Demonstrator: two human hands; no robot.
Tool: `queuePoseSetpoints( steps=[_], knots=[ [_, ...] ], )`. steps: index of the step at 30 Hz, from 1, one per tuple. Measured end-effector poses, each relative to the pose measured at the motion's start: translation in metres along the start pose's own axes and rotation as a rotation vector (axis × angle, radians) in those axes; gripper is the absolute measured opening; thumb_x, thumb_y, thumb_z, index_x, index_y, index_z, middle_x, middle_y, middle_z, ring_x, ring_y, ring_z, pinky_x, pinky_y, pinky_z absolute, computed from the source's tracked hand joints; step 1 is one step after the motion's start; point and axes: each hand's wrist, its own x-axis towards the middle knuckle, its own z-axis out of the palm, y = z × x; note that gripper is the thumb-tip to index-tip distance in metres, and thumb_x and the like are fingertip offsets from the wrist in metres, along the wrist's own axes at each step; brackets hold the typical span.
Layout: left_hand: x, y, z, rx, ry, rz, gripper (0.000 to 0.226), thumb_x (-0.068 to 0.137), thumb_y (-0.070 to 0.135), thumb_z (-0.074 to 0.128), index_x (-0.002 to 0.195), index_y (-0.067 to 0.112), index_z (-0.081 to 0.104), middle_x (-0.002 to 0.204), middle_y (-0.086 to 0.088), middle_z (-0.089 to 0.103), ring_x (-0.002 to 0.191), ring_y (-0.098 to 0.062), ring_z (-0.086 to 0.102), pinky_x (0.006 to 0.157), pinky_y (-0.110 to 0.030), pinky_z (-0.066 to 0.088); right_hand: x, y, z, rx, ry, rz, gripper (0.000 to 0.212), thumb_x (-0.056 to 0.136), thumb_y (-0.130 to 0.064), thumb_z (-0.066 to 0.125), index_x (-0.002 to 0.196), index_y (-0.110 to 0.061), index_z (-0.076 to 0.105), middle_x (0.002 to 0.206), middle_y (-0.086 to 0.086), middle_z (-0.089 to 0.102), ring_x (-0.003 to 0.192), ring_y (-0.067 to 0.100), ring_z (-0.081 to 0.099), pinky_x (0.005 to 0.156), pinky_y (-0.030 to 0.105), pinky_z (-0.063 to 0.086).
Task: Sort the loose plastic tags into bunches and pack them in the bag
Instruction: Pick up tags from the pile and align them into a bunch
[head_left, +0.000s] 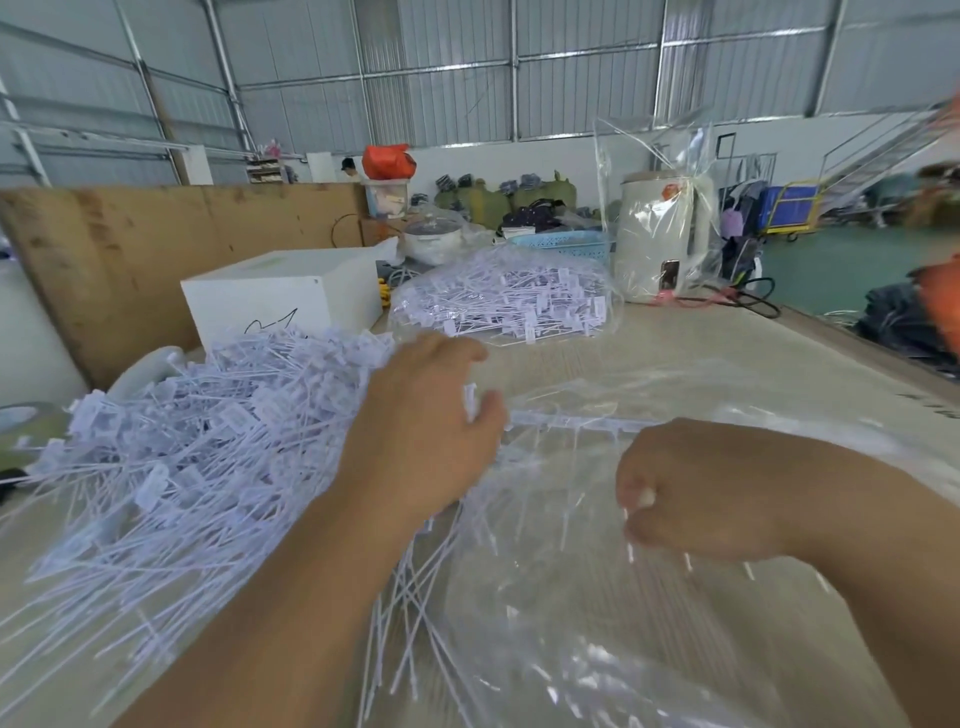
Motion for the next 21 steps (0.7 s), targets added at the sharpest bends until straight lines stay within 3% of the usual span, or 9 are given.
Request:
queuePoseSetpoints(
  steps=[2, 4, 7, 8, 10, 12, 14, 17, 21],
  knots=[
    [-0.007, 0.015, 0.009, -0.128, -0.207, 0.153, 0.037, 0.088, 0.044, 0.062, 0.12, 0.026, 0.061, 0.108, 0.01, 0.059, 0.102, -0.009, 0.054, 0.09, -0.03, 0.043, 0.01, 0.004, 0.004, 0.032, 0.118, 0.014, 0.028, 0.093, -0.026, 0.052, 0.112, -0.007, 0.061, 0.111, 0.006, 0.062, 0.107, 0.024, 0.061, 0.088, 0.036, 0.05],
    [-0.012, 0.022, 0.022, -0.006, -0.406, 0.235, 0.049, 0.083, 0.049, 0.066, 0.127, 0.028, 0.057, 0.113, 0.009, 0.057, 0.11, -0.011, 0.051, 0.093, -0.031, 0.042, 0.019, 0.005, 0.01, 0.068, 0.253, -0.038, 0.02, 0.095, -0.023, 0.049, 0.112, -0.013, 0.052, 0.115, 0.001, 0.051, 0.113, 0.022, 0.055, 0.089, 0.034, 0.046],
    [-0.013, 0.018, 0.033, 0.186, -0.504, 0.148, 0.06, 0.082, 0.032, 0.068, 0.137, 0.034, 0.047, 0.122, 0.007, 0.053, 0.115, -0.017, 0.051, 0.092, -0.036, 0.047, 0.029, 0.003, 0.021, 0.151, 0.285, -0.106, 0.051, 0.095, -0.02, 0.053, 0.142, -0.019, 0.033, 0.147, 0.0, 0.031, 0.133, 0.018, 0.039, 0.104, 0.037, 0.039],
    [-0.013, 0.016, 0.034, 0.195, -0.497, 0.1, 0.057, 0.083, 0.021, 0.065, 0.136, 0.035, 0.047, 0.121, 0.005, 0.053, 0.113, -0.02, 0.054, 0.091, -0.037, 0.049, 0.031, 0.002, 0.024, 0.16, 0.291, -0.129, 0.059, 0.094, -0.019, 0.054, 0.147, -0.023, 0.029, 0.149, -0.004, 0.029, 0.135, 0.015, 0.036, 0.105, 0.036, 0.039],
    [-0.011, 0.012, 0.033, 0.167, -0.416, 0.038, 0.048, 0.084, 0.008, 0.056, 0.124, 0.034, 0.052, 0.113, 0.004, 0.054, 0.105, -0.023, 0.057, 0.085, -0.038, 0.05, 0.034, -0.001, 0.025, 0.176, 0.322, -0.179, 0.047, 0.092, -0.02, 0.058, 0.137, -0.028, 0.046, 0.131, -0.009, 0.047, 0.12, 0.007, 0.047, 0.097, 0.028, 0.043],
    [-0.009, 0.011, 0.027, 0.101, -0.24, 0.006, 0.033, 0.081, 0.008, 0.053, 0.103, 0.033, 0.05, 0.096, 0.008, 0.051, 0.091, -0.022, 0.057, 0.074, -0.036, 0.049, 0.035, -0.002, 0.024, 0.25, 0.32, -0.203, 0.01, 0.089, -0.023, 0.061, 0.094, -0.028, 0.068, 0.086, -0.017, 0.06, 0.08, -0.005, 0.055, 0.072, 0.015, 0.044],
    [-0.006, 0.013, 0.02, 0.082, -0.109, -0.008, 0.031, 0.079, 0.008, 0.053, 0.089, 0.034, 0.039, 0.088, 0.009, 0.044, 0.077, -0.02, 0.052, 0.062, -0.033, 0.044, 0.034, -0.003, 0.025, 0.272, 0.237, -0.191, 0.026, 0.088, -0.023, 0.06, 0.061, -0.023, 0.058, 0.059, -0.012, 0.054, 0.056, -0.002, 0.051, 0.055, 0.013, 0.038],
    [-0.008, 0.018, 0.017, 0.11, -0.081, 0.026, 0.041, 0.074, 0.0, 0.053, 0.083, 0.033, 0.03, 0.088, 0.008, 0.037, 0.064, -0.015, 0.045, 0.049, -0.03, 0.034, 0.039, -0.006, 0.034, 0.207, 0.149, -0.084, 0.027, 0.089, -0.025, 0.054, 0.063, -0.017, 0.055, 0.068, -0.003, 0.06, 0.06, 0.009, 0.053, 0.059, 0.026, 0.043],
    [-0.013, 0.023, 0.02, 0.075, -0.148, 0.084, 0.035, 0.074, -0.003, 0.054, 0.073, 0.029, 0.039, 0.092, 0.01, 0.037, 0.062, -0.006, 0.039, 0.048, -0.026, 0.028, 0.053, -0.01, 0.04, 0.175, 0.24, 0.13, 0.041, 0.094, -0.055, 0.041, 0.073, -0.021, 0.053, 0.08, -0.004, 0.056, 0.081, 0.019, 0.057, 0.069, 0.031, 0.043]
  ],
)
